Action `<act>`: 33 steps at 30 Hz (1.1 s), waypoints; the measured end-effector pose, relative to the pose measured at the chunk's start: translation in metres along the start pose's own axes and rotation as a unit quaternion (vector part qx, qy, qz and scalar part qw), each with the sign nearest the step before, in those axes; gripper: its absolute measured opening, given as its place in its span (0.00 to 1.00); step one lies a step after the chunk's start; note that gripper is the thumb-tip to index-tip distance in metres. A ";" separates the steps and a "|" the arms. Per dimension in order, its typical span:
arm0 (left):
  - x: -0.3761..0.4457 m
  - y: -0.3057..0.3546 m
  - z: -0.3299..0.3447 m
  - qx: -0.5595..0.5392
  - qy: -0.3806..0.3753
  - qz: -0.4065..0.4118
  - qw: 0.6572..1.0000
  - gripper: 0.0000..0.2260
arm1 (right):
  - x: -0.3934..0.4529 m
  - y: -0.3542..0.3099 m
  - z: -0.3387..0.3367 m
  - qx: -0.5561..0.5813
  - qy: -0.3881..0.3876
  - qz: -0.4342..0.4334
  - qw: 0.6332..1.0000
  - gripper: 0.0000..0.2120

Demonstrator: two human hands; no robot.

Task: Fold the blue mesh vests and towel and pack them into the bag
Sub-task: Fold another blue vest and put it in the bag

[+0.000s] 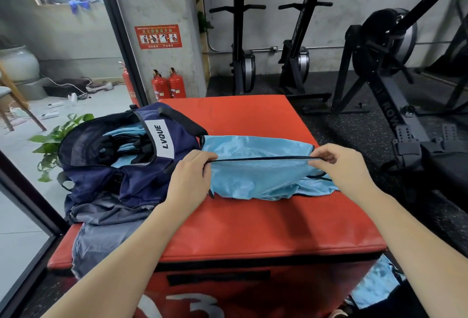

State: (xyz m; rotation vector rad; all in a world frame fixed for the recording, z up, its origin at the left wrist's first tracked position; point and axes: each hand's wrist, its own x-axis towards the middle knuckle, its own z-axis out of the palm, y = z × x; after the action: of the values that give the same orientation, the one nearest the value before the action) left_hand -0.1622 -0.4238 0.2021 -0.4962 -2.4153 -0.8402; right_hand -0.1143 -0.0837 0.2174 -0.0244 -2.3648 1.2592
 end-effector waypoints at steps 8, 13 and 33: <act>-0.043 -0.021 -0.033 0.021 -0.032 0.023 0.999 0.12 | -0.032 0.024 -0.026 -0.205 -0.081 -0.082 0.972 0.19; -0.089 -0.035 -0.036 0.067 -0.160 0.092 0.981 0.15 | -0.055 0.037 -0.029 -0.356 -0.253 -0.113 0.892 0.08; -0.029 -0.007 0.024 0.007 -0.148 -0.014 0.989 0.12 | -0.019 0.027 0.056 -0.207 -0.169 -0.082 0.960 0.08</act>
State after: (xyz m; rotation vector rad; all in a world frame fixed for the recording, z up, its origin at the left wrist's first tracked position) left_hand -0.1520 -0.4180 0.1656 -0.6208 -2.7011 -0.8077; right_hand -0.1247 -0.1165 0.1622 0.2690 -2.8176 0.7190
